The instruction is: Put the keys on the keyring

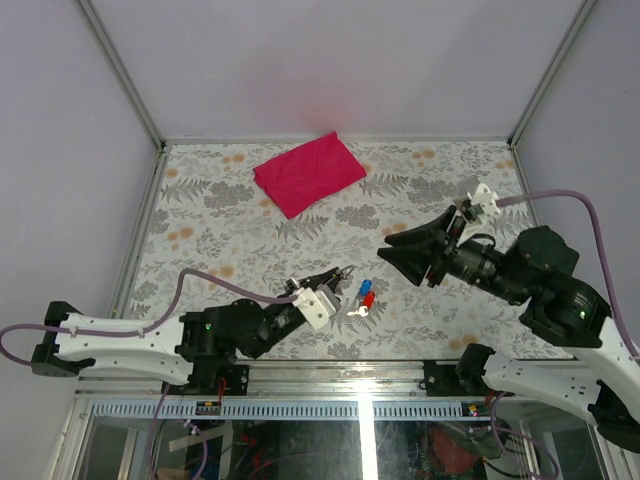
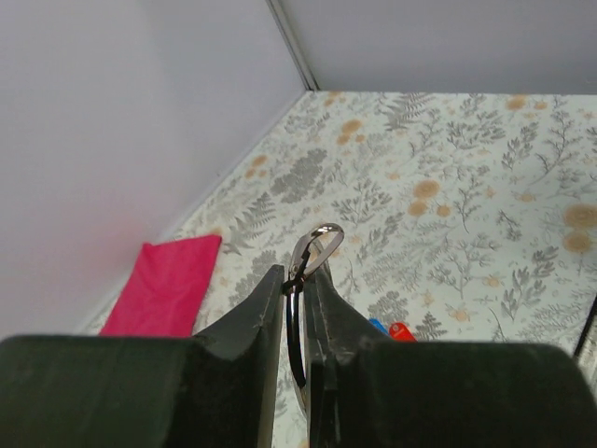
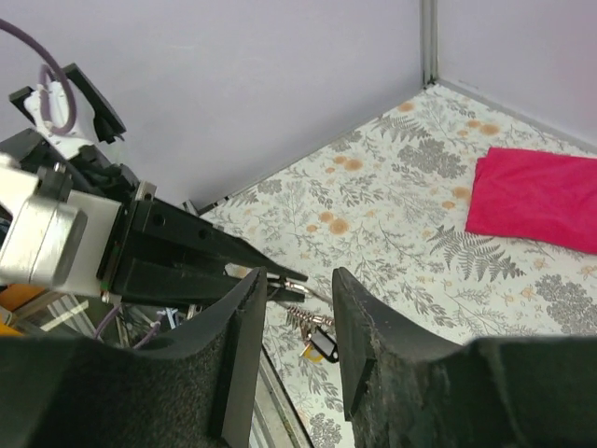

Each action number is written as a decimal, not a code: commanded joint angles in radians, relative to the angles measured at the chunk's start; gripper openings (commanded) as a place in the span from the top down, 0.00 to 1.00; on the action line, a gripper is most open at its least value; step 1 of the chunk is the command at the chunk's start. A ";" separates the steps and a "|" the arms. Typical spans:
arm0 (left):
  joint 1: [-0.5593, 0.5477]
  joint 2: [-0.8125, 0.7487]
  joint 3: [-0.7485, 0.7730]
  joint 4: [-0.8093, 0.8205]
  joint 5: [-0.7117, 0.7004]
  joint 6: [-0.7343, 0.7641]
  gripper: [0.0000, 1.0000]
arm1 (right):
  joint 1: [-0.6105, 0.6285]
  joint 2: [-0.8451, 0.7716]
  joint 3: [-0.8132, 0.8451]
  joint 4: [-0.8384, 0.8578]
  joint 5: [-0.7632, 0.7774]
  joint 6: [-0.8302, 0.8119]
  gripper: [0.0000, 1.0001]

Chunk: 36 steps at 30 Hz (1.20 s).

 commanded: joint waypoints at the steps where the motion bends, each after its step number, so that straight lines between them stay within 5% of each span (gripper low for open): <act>1: -0.009 0.020 0.073 -0.089 -0.067 -0.122 1.00 | -0.003 0.094 0.123 -0.125 0.024 0.007 0.59; 10: -0.007 0.083 0.162 -0.218 -0.073 -0.195 1.00 | -0.003 0.256 0.262 -0.282 -0.086 0.027 0.60; 36: -0.004 0.108 0.218 -0.288 -0.081 -0.228 1.00 | -0.003 0.346 0.209 -0.323 -0.211 -0.020 0.57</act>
